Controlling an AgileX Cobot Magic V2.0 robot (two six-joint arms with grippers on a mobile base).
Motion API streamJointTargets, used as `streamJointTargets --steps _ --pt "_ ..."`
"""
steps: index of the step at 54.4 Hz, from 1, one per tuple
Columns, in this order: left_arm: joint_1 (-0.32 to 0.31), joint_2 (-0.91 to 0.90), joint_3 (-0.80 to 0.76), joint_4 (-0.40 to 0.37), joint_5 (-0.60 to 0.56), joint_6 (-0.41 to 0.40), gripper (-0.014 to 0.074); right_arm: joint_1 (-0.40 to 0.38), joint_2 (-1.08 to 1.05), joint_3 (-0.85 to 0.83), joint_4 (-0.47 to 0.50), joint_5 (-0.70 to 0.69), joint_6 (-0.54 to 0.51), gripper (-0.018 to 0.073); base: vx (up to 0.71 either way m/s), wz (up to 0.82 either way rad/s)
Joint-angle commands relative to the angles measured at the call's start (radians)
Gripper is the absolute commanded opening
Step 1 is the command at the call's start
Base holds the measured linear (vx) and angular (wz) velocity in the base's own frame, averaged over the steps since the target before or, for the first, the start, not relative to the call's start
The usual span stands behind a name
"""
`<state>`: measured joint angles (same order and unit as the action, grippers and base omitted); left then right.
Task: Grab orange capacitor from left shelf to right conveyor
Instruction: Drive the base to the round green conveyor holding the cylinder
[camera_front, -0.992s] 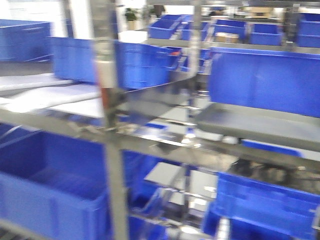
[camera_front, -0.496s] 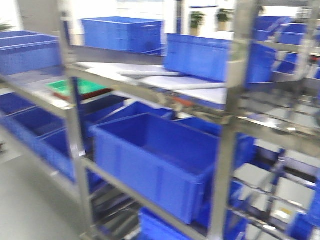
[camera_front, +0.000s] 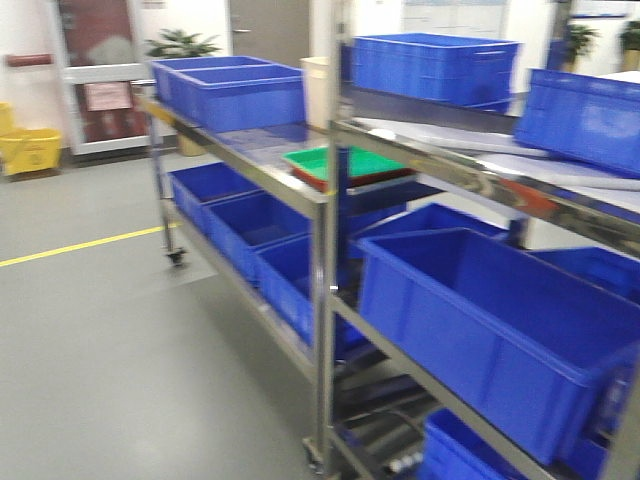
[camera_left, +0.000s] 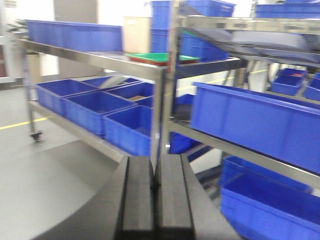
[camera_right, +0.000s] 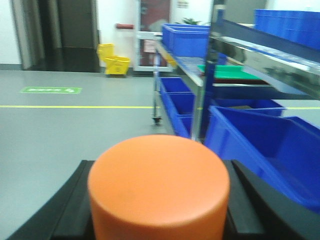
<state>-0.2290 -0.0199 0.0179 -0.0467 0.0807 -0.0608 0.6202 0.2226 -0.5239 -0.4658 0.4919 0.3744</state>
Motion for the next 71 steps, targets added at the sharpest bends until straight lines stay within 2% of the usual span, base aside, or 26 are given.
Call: streamJointTargets --steps 1,45,71 --pt "-0.008 -0.005 -0.03 -0.005 -0.081 -0.006 -0.0006 -0.004 0.011 -0.028 -0.028 -0.083 0.001 -0.0008 0.05 0.44" --pt "-0.008 -0.005 -0.03 -0.005 -0.081 -0.006 -0.0006 -0.004 0.011 -0.028 -0.028 -0.084 0.001 -0.0008 0.14 0.46" --pt "-0.008 -0.005 -0.03 -0.005 -0.081 -0.006 -0.0006 -0.004 0.011 -0.028 -0.028 -0.084 0.001 -0.0008 0.23 0.63"
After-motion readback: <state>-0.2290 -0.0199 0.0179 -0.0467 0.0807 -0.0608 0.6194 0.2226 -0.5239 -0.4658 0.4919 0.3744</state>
